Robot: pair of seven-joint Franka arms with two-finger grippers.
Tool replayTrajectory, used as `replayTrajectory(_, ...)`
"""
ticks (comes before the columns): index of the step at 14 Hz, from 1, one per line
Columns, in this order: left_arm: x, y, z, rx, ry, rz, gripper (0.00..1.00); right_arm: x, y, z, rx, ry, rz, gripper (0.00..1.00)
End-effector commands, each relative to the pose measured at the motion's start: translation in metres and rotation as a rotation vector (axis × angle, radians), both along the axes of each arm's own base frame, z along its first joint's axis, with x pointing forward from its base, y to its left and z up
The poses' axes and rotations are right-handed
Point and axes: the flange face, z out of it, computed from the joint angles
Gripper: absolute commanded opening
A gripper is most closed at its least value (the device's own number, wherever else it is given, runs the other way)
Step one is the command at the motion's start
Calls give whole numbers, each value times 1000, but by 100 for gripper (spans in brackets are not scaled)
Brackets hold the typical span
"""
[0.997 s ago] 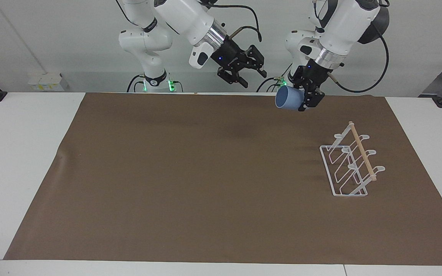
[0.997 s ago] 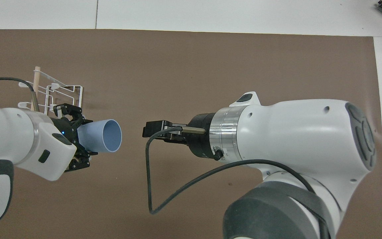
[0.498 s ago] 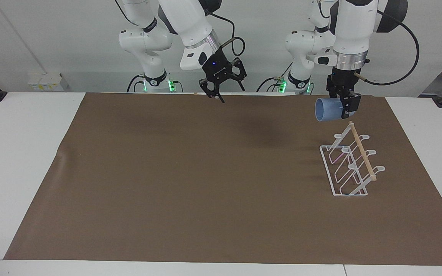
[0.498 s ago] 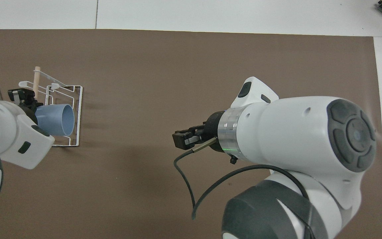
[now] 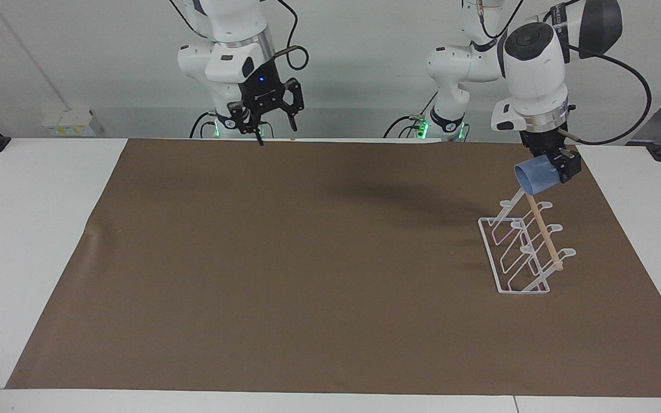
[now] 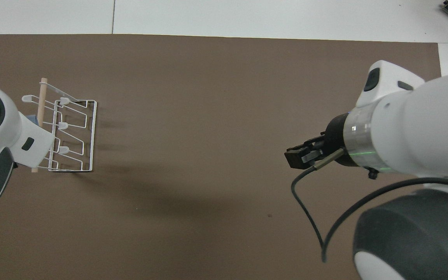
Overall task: Hang cup on cup holder
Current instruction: 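Raise the cup with the left gripper above the wire rack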
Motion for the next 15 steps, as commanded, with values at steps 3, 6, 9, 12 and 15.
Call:
replayTrajectory(3, 41, 4, 27, 171, 23, 105, 0, 11, -97, -3, -59, 59, -12, 95)
replayTrajectory(6, 54, -17, 5, 262, 36, 51, 0, 10, -128, -14, -59, 86, -60, 99)
replayTrajectory(9, 68, -33, -13, 326, 13, 0, 0, 2, -140, -26, -120, 91, -91, 98)
replayTrajectory(12, 82, -61, -34, 411, -12, -106, 0, -6, -144, -48, -125, 56, -135, 98)
replayTrajectory(15, 87, -94, -58, 520, -52, -269, 0, -5, -144, -51, -125, 22, -151, 97)
